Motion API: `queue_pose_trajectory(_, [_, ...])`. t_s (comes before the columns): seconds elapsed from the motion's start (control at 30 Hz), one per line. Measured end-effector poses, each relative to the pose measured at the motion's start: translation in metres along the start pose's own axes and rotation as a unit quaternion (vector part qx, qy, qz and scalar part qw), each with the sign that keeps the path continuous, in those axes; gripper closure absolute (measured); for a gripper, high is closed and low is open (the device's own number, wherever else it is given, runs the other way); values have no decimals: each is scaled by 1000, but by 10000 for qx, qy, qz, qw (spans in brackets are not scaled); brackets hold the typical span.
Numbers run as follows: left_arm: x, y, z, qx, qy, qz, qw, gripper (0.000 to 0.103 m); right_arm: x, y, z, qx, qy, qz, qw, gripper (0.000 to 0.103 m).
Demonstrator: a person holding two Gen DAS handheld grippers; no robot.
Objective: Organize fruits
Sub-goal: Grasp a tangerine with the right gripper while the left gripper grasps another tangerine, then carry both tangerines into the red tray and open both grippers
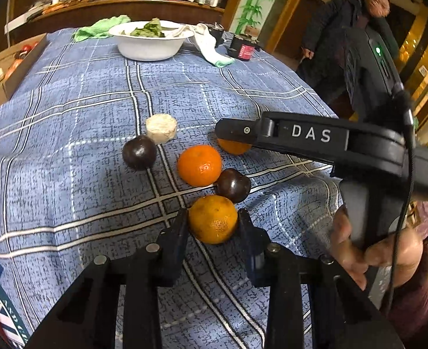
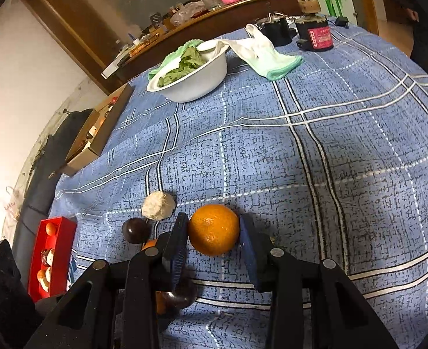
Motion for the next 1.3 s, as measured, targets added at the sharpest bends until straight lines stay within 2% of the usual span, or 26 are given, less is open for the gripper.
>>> queue_pose_trajectory(0.27, [-1, -21, -4, 147, -220, 84, 9996, 71, 2, -4, -1, 127, 20, -53, 9999, 66])
queue_pose_trajectory(0.43, [-4, -48, -1, 453, -240, 61, 9987, 71, 7, -12, 1, 272, 162, 14, 9995, 66])
queue_pose_trajectory(0.6, [-25, -81, -8, 861, -549, -12, 9948, 71, 9, -17, 1, 337, 279, 209, 9988, 66])
queue_pose_trajectory(0.77, [-61, -119, -23, 1161, -932, 230, 9886, 71, 3, -21, 0, 451, 201, 232, 9985, 66])
queue_pose_trajectory(0.97, [-111, -173, -44, 1580, -1385, 550, 9761, 71, -14, -25, -6, 482, -26, 42, 9988, 66])
queue_pose_trajectory(1.03, [-134, -190, -53, 1675, -1586, 761, 9700, 71, -29, -35, -11, 482, -79, 215, 9986, 66])
queue_pose_trajectory(1.2, [-195, -220, -81, 1817, -2199, 1387, 9484, 71, -100, -48, -32, 326, -702, 678, 9947, 66])
queue_pose_trajectory(1.3, [-221, -229, -98, 1834, -2472, 1689, 9363, 71, -150, -36, -51, 13, -1097, 997, 9889, 65])
Point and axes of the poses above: each gripper's, at about its wrist camera, not at the fingertips, and y roughly the way its jaws point, x to its right, z to its top, the point moved 3 cm from there along y, roughly the way its jaws point, and after that the axes turned 1 degree about -x, right-handed, at the moved point
